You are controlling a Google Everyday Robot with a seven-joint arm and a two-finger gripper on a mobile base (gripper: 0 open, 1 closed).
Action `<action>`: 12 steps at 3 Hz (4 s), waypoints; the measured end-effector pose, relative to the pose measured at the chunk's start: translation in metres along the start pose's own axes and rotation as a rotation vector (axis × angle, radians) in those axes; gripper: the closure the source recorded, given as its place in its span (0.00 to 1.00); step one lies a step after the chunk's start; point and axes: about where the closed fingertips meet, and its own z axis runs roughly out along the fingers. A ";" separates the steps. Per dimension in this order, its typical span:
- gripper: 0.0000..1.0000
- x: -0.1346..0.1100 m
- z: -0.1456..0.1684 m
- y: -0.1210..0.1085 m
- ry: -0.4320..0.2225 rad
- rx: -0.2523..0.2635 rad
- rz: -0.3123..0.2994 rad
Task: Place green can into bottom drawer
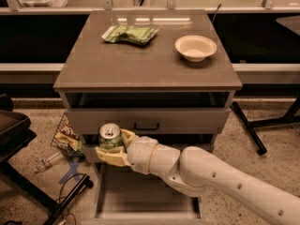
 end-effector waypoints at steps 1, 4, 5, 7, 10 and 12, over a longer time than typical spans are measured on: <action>1.00 0.091 0.008 -0.024 0.003 -0.130 0.007; 1.00 0.242 -0.026 -0.049 0.149 -0.278 0.062; 1.00 0.271 -0.004 -0.039 0.109 -0.318 0.066; 1.00 0.405 0.041 -0.027 -0.016 -0.430 0.032; 1.00 0.536 0.052 -0.104 0.128 -0.328 0.044; 0.76 0.557 0.066 -0.106 0.154 -0.328 0.050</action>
Offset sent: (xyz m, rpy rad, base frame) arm 0.0098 -0.0466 -0.2550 -0.0605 0.1340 0.3826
